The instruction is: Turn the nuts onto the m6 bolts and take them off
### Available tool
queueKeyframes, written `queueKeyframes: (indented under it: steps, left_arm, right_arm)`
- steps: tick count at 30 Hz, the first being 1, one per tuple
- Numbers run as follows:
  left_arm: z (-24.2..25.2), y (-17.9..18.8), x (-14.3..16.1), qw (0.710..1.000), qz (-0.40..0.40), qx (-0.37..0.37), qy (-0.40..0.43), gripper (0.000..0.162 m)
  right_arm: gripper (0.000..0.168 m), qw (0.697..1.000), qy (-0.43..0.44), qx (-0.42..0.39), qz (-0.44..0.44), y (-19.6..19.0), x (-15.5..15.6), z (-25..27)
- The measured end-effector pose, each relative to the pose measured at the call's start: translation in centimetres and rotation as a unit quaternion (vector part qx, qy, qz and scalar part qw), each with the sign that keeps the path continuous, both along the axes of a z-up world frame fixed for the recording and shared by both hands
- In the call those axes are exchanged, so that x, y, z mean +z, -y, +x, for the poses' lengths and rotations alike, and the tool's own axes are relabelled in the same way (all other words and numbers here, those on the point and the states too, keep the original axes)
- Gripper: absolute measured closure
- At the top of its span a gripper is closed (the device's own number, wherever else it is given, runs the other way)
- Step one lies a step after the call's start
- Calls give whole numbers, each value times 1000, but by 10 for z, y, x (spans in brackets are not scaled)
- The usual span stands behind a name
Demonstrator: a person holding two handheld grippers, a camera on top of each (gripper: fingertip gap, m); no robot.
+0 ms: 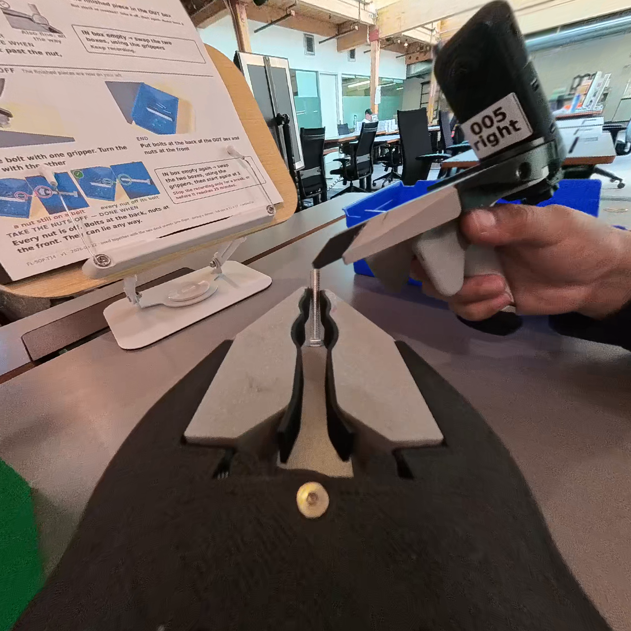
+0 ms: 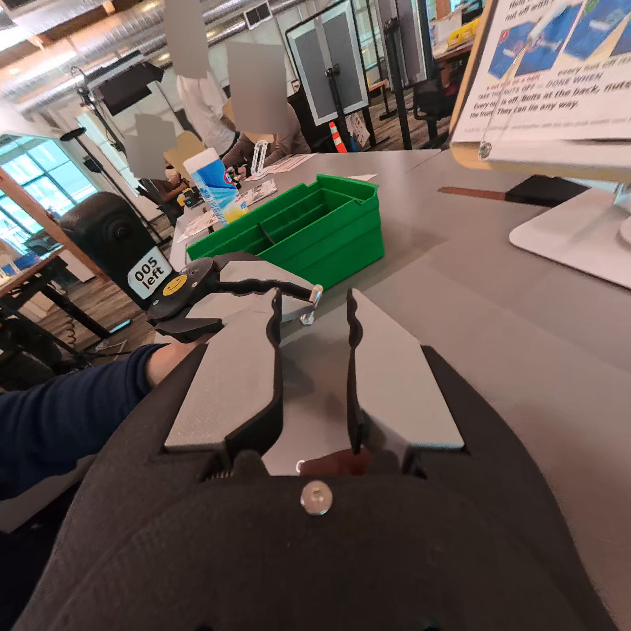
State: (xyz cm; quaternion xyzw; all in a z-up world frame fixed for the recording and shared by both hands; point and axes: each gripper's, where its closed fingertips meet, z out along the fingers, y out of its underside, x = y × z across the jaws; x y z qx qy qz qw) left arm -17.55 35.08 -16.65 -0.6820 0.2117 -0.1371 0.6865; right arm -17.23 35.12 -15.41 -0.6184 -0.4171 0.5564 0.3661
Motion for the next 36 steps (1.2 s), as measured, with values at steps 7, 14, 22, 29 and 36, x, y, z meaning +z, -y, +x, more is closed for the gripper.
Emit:
queueKeyframes:
  steps: [7, 14, 22, 29, 36]
  left_arm:
    - [17, 5, -3, 998, 29, -7, -60, 159]
    - [17, 1, -11, 998, 14, 15, -62, 158]
    - [16, -3, -26, 997, -28, 19, -71, 158]
    - [16, -5, -35, 994, -46, 29, -96, 159]
    - [16, -3, -29, 996, -40, 22, -73, 158]
  right_arm:
    - [166, 999, 16, 23, -22, 6, -9, -1]
    - [166, 998, 54, -15, 26, 3, -17, -1]
    - [166, 997, 43, -11, 70, 11, -8, -2]
    - [166, 988, 75, -24, 131, 10, -16, -5]
    - [166, 987, 87, -36, 133, 4, -22, -4]
